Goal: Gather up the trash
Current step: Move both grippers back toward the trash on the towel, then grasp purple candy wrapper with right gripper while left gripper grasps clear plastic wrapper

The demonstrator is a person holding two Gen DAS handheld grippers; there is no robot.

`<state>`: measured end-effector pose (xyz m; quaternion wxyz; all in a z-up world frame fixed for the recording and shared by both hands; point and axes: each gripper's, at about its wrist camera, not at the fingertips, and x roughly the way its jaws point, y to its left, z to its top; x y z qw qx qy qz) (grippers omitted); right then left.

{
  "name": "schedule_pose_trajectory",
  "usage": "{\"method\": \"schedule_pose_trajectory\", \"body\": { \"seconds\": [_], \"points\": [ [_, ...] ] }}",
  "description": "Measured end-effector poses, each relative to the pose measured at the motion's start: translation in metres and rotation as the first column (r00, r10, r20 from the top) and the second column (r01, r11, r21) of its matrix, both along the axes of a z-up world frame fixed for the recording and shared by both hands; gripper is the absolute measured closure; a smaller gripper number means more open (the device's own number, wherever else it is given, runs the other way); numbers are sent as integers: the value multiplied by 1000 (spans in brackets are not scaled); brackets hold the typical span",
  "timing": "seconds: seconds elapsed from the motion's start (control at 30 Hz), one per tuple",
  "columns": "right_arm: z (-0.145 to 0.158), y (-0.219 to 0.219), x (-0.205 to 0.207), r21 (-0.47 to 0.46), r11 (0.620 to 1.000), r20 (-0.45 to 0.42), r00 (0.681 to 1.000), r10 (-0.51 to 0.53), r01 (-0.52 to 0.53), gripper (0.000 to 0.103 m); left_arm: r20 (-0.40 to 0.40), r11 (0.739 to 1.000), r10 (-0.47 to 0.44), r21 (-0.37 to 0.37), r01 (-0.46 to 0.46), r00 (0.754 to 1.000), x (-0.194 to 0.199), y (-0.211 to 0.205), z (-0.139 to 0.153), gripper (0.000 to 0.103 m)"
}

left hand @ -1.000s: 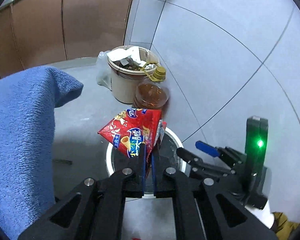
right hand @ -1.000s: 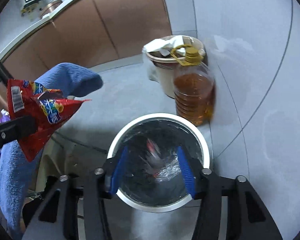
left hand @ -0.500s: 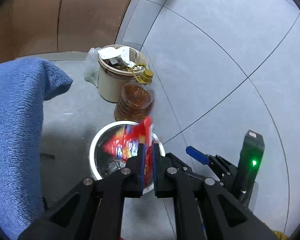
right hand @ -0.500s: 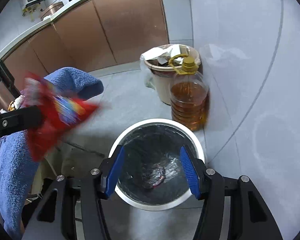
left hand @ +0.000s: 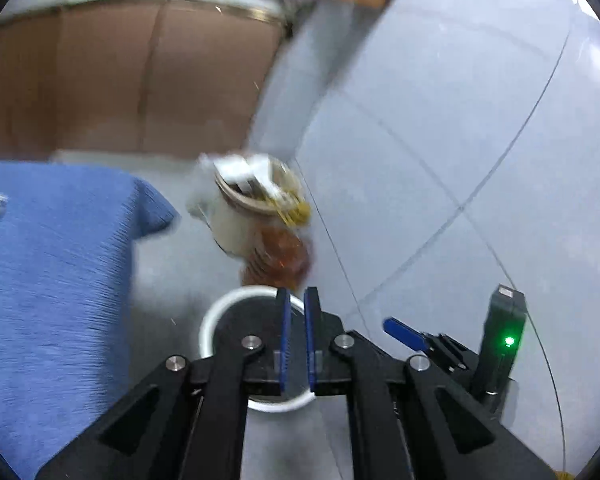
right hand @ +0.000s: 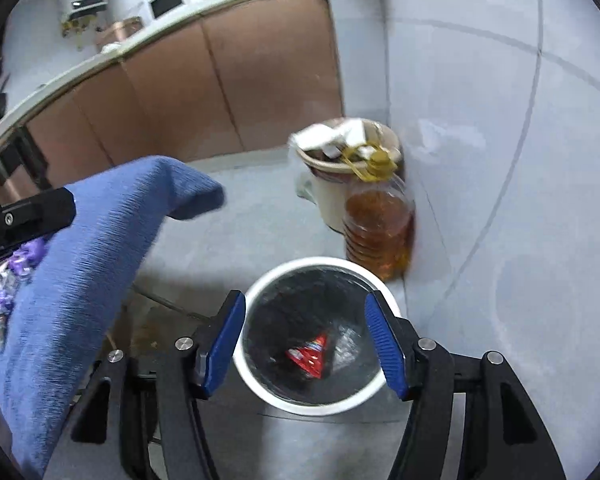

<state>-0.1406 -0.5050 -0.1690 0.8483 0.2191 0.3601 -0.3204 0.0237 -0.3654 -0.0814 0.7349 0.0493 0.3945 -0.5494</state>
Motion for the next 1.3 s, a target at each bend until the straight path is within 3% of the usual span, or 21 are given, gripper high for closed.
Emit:
{"method": "schedule_pose_trajectory", "body": {
  "seconds": [0.13, 0.2, 0.27, 0.3, 0.43, 0.6, 0.87, 0.97, 1.17, 1.3],
  "points": [
    [34, 28, 11, -56, 995, 61, 995, 84, -80, 39, 65, 998, 63, -28, -61, 996, 9, 49, 24, 96],
    [52, 43, 16, -87, 989, 89, 988, 124, -116, 39, 72, 994, 96, -53, -93, 993, 15, 79, 33, 89],
    [72, 60, 20, -121, 981, 119, 979, 166, -152, 38, 93, 986, 153, -83, -145, 984, 22, 114, 41, 47],
    [84, 71, 22, -142, 975, 141, 971, 193, -173, 38, 111, 979, 186, -98, -176, 976, 21, 127, 45, 42],
    [120, 106, 25, -201, 951, 190, 943, 273, -235, 37, 173, 951, 300, -133, -279, 938, 21, 190, 52, 42],
    [150, 145, 35, -232, 918, 233, 898, 373, -321, 35, 179, 910, 412, -135, -393, 893, 35, 260, 43, 39],
    [158, 179, 75, -240, 866, 234, 839, 491, -439, 30, 197, 826, 563, -95, -556, 803, 73, 330, 3, 39],
    [147, 188, 100, -221, 844, 211, 821, 531, -489, 28, 185, 810, 583, -64, -583, 791, 90, 340, -14, 39],
    [111, 205, 159, -141, 797, 152, 783, 604, -587, 27, 126, 798, 593, 44, -601, 796, 129, 344, -57, 39],
    [80, 223, 212, -73, 749, 114, 740, 662, -659, 27, 110, 788, 597, 106, -607, 794, 150, 337, -81, 39]
  ]
}}
